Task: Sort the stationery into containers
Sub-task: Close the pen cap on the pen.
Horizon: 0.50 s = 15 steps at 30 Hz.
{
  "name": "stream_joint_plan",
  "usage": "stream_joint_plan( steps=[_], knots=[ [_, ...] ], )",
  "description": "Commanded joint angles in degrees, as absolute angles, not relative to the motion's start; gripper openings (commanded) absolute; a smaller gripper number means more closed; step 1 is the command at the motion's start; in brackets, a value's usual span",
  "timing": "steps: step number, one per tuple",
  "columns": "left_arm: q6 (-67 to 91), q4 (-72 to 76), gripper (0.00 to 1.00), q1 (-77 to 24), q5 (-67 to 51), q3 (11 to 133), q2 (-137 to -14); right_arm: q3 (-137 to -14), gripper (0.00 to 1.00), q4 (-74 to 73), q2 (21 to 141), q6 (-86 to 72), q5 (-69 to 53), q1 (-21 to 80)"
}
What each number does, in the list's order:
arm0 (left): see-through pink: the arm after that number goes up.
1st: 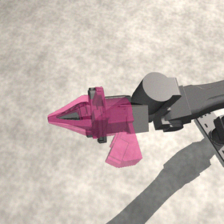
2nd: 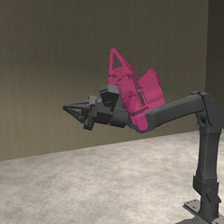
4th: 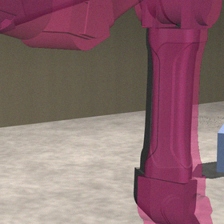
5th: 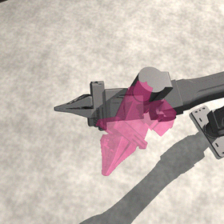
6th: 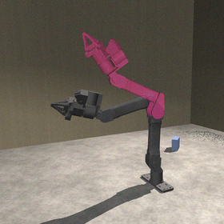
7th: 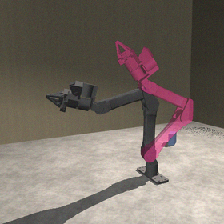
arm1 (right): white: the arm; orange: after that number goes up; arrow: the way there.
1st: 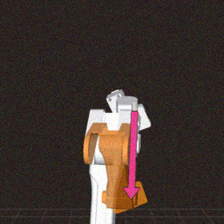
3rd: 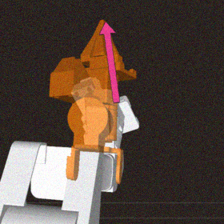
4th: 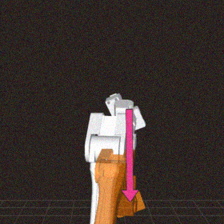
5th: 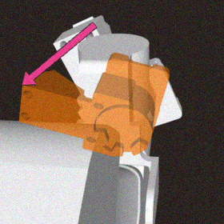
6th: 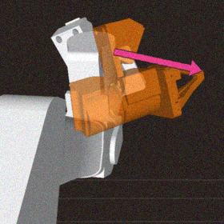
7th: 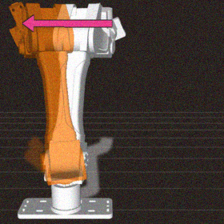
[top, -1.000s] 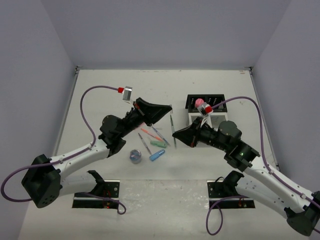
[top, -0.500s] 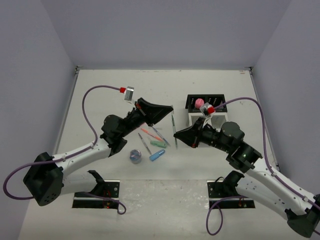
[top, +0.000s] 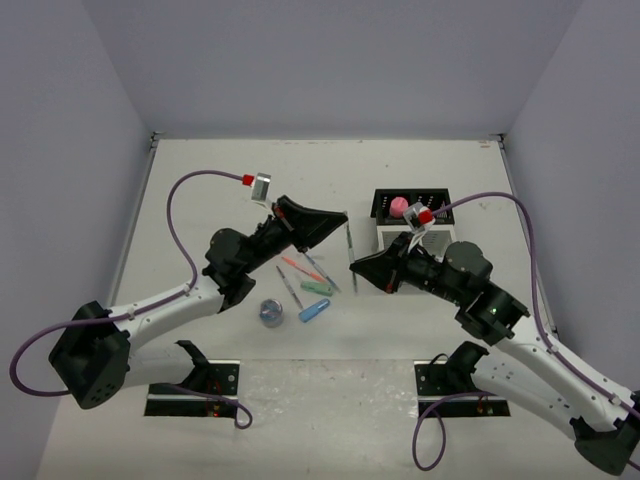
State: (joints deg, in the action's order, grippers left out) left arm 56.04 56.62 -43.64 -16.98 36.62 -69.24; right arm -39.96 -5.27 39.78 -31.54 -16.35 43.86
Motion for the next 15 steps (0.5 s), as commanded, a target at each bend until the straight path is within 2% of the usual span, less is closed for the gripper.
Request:
stream_joint_plan(
  steps=[1, 15],
  knots=[
    [56.3, 59.3, 0.00, -43.8, -18.5, 36.4, -69.5, -43.4, 0.00, -4.9, 39.9, -32.4, -14.5, 44.1],
    [57.0, 56.1, 0.00, -43.8, -17.9, 36.7, -69.5, -46.7, 0.00, -1.4, 43.5, -32.6, -16.1, 44.0]
  ],
)
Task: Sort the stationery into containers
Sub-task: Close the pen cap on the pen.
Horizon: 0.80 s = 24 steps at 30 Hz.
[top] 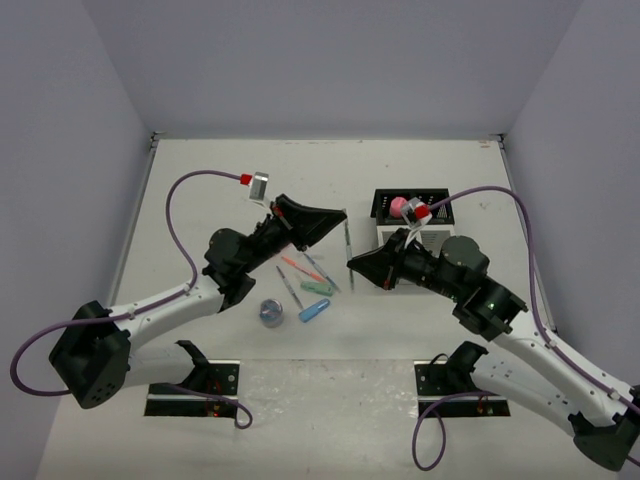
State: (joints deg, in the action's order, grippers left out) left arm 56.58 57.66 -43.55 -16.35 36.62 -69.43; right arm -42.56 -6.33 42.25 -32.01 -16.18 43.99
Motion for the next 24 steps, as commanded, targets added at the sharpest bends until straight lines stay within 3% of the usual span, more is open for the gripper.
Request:
stream_joint_plan(
  steps=[1, 14, 17, 19, 24],
  knots=[
    [56.7, 54.7, 0.00, -43.8, -18.0, 37.1, -69.4, -47.0, 0.00, -1.2, 43.7, -32.5, -16.2, 44.0],
    [55.8, 50.4, 0.03, -43.9, -18.1, 38.1, -69.1, -47.8, 0.00, -0.4, 44.5, -30.2, -13.8, 44.0],
    [55.5, 49.3, 0.26, -43.8, -18.3, 38.6, -68.7, -47.9, 0.00, 1.4, 45.8, -28.7, -15.5, 44.0],
    [54.7, 47.4, 0.32, -43.8, -18.3, 39.6, -68.2, -47.6, 0.00, 1.8, 46.2, -28.7, -17.1, 44.0],
    [53.7, 45.4, 0.25, -43.8, -18.2, 40.7, -67.5, -46.8, 0.00, 2.6, 46.6, -29.0, -17.2, 44.1]
  ],
)
